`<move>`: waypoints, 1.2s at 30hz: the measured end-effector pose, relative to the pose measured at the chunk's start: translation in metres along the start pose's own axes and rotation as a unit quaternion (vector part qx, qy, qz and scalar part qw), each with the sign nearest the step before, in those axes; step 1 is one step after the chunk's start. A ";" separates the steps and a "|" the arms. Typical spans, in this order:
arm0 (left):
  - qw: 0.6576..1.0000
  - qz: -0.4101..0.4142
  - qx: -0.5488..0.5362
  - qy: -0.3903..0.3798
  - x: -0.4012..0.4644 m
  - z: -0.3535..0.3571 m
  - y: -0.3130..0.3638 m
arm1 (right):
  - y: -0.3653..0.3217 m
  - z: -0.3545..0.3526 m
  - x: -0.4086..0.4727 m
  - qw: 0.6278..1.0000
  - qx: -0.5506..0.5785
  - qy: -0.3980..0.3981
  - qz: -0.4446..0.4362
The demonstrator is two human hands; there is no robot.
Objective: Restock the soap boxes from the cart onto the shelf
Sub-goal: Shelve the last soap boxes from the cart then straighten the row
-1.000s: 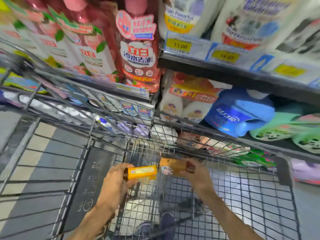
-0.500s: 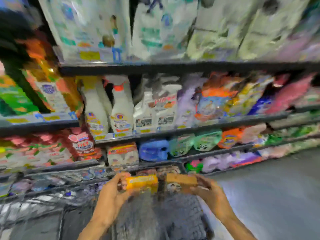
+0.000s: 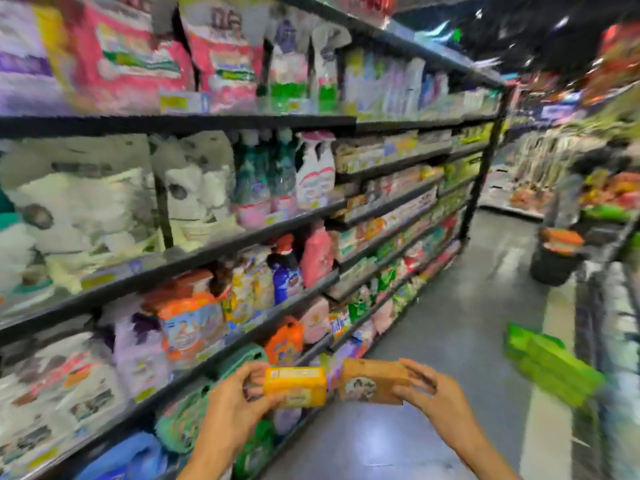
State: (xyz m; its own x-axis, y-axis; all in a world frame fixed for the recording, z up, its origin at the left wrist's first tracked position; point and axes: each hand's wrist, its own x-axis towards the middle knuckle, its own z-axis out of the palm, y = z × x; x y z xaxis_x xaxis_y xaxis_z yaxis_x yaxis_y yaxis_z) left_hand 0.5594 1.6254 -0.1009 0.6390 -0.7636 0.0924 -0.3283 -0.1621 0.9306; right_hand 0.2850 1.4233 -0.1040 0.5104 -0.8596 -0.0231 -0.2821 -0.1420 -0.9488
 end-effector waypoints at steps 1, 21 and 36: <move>1.000 0.021 0.001 -0.002 0.011 0.024 0.015 | 0.006 -0.026 0.007 1.000 0.006 0.011 -0.006; 0.987 0.135 -0.031 -0.082 0.264 0.371 0.159 | 0.057 -0.357 0.228 0.984 0.055 0.169 -0.015; 0.990 0.137 -0.027 0.019 0.512 0.470 0.206 | 0.039 -0.432 0.549 0.993 0.045 0.085 -0.068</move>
State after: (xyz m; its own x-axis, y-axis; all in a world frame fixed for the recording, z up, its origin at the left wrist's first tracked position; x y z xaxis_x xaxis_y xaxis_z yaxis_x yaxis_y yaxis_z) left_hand 0.4921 0.9067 -0.0286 0.5568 -0.7506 0.3559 -0.4558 0.0820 0.8863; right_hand 0.2036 0.7336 -0.0179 0.3927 -0.9069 0.1527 -0.1431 -0.2243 -0.9640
